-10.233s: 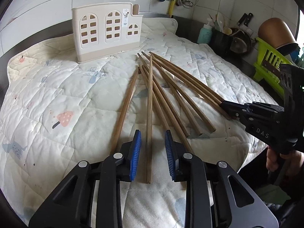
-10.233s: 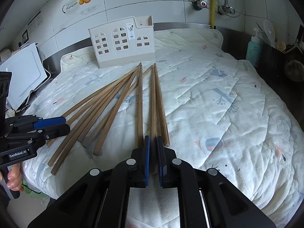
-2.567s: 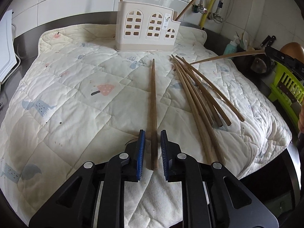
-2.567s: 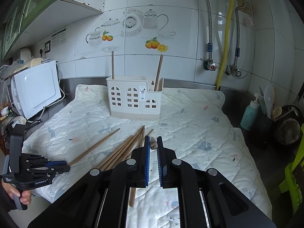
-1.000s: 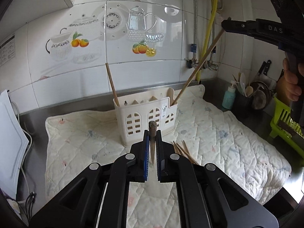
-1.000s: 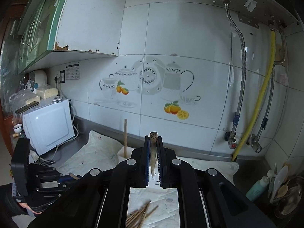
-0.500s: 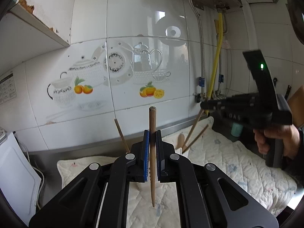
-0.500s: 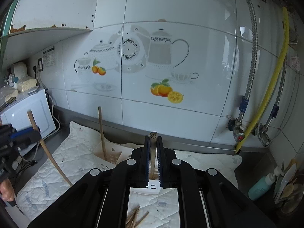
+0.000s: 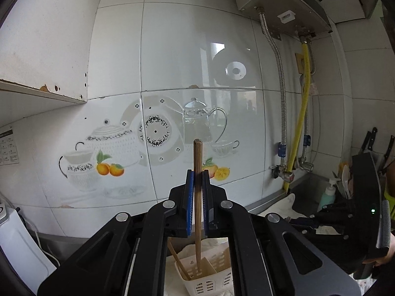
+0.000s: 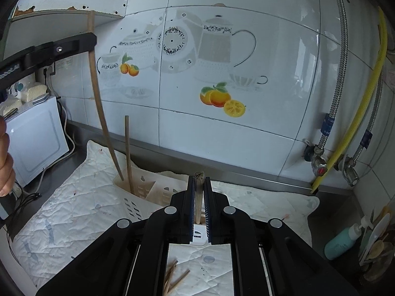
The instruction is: Organize utensils
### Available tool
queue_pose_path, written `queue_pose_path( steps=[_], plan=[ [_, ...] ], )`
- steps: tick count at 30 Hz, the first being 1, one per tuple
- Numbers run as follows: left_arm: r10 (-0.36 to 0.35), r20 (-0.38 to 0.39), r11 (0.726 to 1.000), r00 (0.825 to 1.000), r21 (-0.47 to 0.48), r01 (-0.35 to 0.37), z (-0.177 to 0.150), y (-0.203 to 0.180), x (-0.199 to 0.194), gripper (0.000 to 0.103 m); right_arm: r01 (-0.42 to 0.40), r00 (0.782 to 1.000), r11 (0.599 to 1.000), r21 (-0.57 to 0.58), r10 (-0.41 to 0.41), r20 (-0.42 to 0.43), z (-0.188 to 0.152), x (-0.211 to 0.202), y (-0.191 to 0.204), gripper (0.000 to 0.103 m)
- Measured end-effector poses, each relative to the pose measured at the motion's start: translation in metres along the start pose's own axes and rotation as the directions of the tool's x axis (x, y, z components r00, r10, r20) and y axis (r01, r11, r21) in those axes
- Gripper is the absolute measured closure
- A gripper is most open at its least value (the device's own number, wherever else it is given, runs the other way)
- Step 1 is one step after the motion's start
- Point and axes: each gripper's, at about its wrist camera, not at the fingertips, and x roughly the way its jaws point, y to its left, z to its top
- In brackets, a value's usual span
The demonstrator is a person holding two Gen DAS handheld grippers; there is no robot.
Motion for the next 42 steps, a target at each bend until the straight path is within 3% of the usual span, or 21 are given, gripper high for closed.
queue_pose_path(
  steps=[12,19,27,32,38,42],
  plan=[
    [0.020,-0.102,0.997,0.995,-0.068,-0.027,-0.038,0.016,0.040,0.098,-0.003,1.000,1.000,0.002,0.003,0.003,-0.008,0.004,-0.001,0.096],
    [-0.003,-0.127,0.997,0.992,-0.078,-0.007,-0.043,0.018,0.037,0.095,0.017,0.999,1.000,0.003,-0.017,0.040,-0.007,-0.017,0.000,0.080],
    [0.010,-0.114,0.996,0.993,-0.083,-0.019,-0.043,0.018,0.001,0.093,-0.001,0.996,0.999,0.042,-0.003,0.091,-0.025,-0.060,0.002,0.080],
    [0.042,-0.100,0.996,0.994,-0.079,-0.050,-0.046,0.019,-0.027,0.069,-0.032,0.995,0.998,0.056,0.027,0.096,-0.053,-0.082,0.015,0.078],
    [0.059,-0.102,0.995,0.993,-0.076,-0.067,-0.045,0.020,-0.058,0.069,0.001,0.997,0.999,0.048,-0.005,0.075,-0.092,-0.098,0.028,0.078],
    [0.039,-0.118,0.994,0.992,-0.092,-0.050,-0.064,0.014,-0.088,0.069,-0.001,0.999,0.997,0.078,-0.002,0.041,-0.127,-0.105,0.032,0.078]
  ],
)
